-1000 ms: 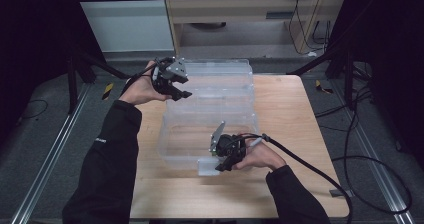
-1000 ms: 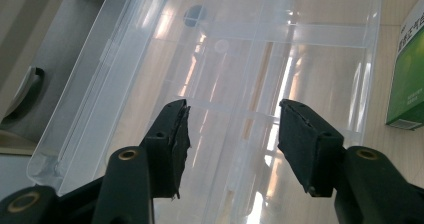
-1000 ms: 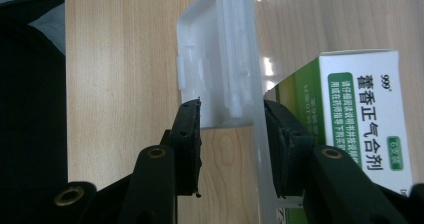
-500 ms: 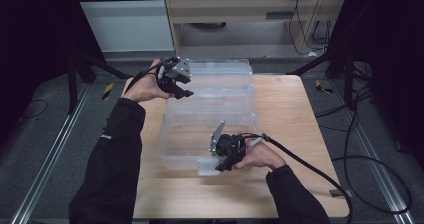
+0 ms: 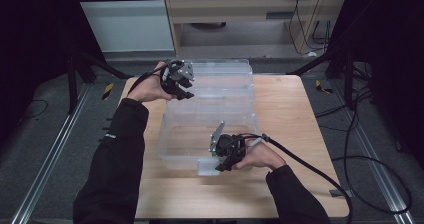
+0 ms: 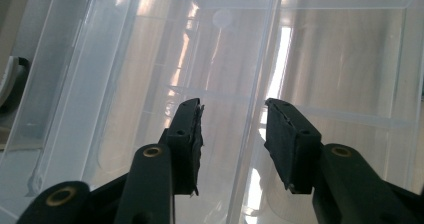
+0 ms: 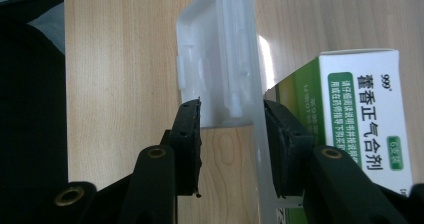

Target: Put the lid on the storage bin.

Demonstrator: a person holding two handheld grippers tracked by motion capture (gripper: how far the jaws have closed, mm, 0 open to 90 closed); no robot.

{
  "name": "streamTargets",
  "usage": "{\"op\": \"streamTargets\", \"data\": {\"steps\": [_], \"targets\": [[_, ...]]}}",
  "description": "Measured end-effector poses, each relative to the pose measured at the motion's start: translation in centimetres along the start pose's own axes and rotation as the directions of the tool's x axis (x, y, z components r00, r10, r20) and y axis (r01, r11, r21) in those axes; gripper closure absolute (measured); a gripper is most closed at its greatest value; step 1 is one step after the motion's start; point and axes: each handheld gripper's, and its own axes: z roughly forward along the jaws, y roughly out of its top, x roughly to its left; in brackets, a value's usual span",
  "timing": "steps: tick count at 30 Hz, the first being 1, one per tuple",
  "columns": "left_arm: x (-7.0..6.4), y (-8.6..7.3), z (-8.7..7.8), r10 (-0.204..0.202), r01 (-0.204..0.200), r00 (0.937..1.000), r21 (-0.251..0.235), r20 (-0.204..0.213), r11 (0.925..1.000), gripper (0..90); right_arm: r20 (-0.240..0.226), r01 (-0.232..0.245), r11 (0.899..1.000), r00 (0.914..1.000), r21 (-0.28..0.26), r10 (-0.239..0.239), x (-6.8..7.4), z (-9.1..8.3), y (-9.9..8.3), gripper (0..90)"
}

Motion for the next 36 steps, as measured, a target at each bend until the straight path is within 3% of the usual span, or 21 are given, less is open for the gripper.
{"op": "streamTargets", "data": {"steps": [14,17,22,36], "targets": [[-0.22,0.26,0.11,0.016,-0.016,0.9996,0.006,0.025,0.9999,77.2,0.007,0.004,1.000,1.0000,-0.001,-0.004,0.07,0.00,-0.02,62.1],[-0.23,0.28,0.06,0.011,-0.011,0.9994,0.002,0.032,0.9999,79.1,0.006,-0.001,1.000,1.0000,-0.001,0.001,0.12,0.00,0.00,62.2],[-0.38,0.57,0.08,0.047,-0.047,0.9985,0.010,0.029,0.9988,81.7,0.008,0.004,1.000,1.0000,-0.002,-0.004,0.08,0.00,-0.03,62.3],[-0.62,0.97,-0.42,0.057,-0.058,0.9969,0.029,0.055,0.9979,86.9,0.014,-0.008,1.000,0.9999,-0.002,0.008,0.12,0.01,-0.01,62.9]]}}
